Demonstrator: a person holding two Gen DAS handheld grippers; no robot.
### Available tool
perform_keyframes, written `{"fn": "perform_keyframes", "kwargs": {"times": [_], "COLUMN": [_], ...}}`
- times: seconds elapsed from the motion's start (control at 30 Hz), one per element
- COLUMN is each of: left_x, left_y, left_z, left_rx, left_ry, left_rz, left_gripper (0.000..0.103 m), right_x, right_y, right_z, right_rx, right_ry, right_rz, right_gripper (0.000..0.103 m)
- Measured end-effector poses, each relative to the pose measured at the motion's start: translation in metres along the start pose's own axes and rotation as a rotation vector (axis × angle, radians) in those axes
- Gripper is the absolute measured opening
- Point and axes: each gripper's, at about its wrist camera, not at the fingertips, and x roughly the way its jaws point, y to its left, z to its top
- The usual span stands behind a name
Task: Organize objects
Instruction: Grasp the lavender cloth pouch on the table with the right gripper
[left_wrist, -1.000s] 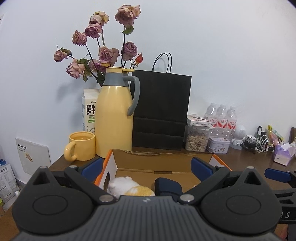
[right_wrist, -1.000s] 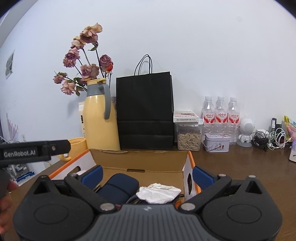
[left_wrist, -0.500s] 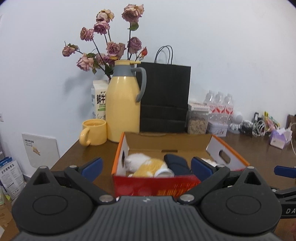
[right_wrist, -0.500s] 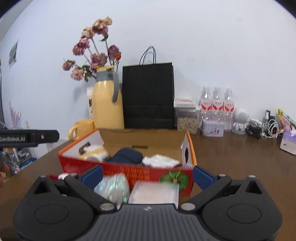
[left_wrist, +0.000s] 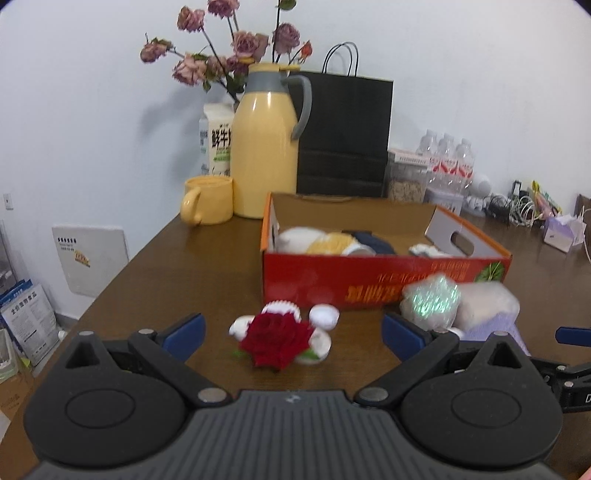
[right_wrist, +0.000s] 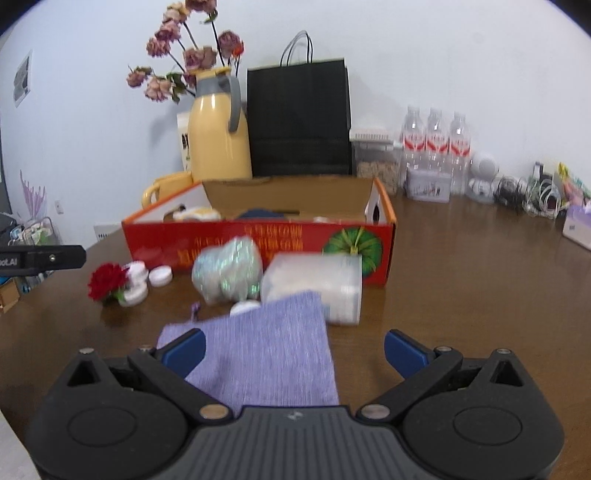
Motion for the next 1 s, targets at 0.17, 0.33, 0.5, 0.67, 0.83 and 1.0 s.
{"fn": "perform_keyframes", "kwargs": {"times": [0.17, 0.33, 0.5, 0.67, 0.83, 1.0], "left_x": [-0.001, 0.0, 0.0, 0.0, 0.0, 0.001], "left_y": [0.006, 0.009, 0.011, 0.011, 0.01, 0.012], "left_z": [-0.007, -0.01, -0.011, -0.014, -0.016, -0.018], "left_rx": [-0.011, -0.015, -0.025, -0.034, -0.036, -0.04], "left_ry": [0.022, 0.033, 0.033, 0.036, 0.039, 0.044], "left_rz": [0.001, -0.002, 0.0, -0.006, -0.009, -0.004], "left_gripper": [0.103, 0.103, 0.103, 0.103, 0.103, 0.103], "right_x": [0.012, 0.029, 0.04, 0.041, 0.037, 0.032], "right_y": [0.007, 0.019, 0.02, 0.022, 0.022, 0.022], "right_z": [-0.005, -0.006, -0.007, -0.007, -0.008, -0.01], "right_rx": [-0.008, -0.047, -0.049, -0.075, -0.083, -0.085], "right_ry": [0.045, 0.104, 0.123, 0.134, 0.106, 0.065], "right_rz": [0.041, 0.083, 0.051, 0.042, 0.052, 0.063], "right_gripper": [0.103, 0.103, 0.103, 0.103, 0.084, 0.044]}}
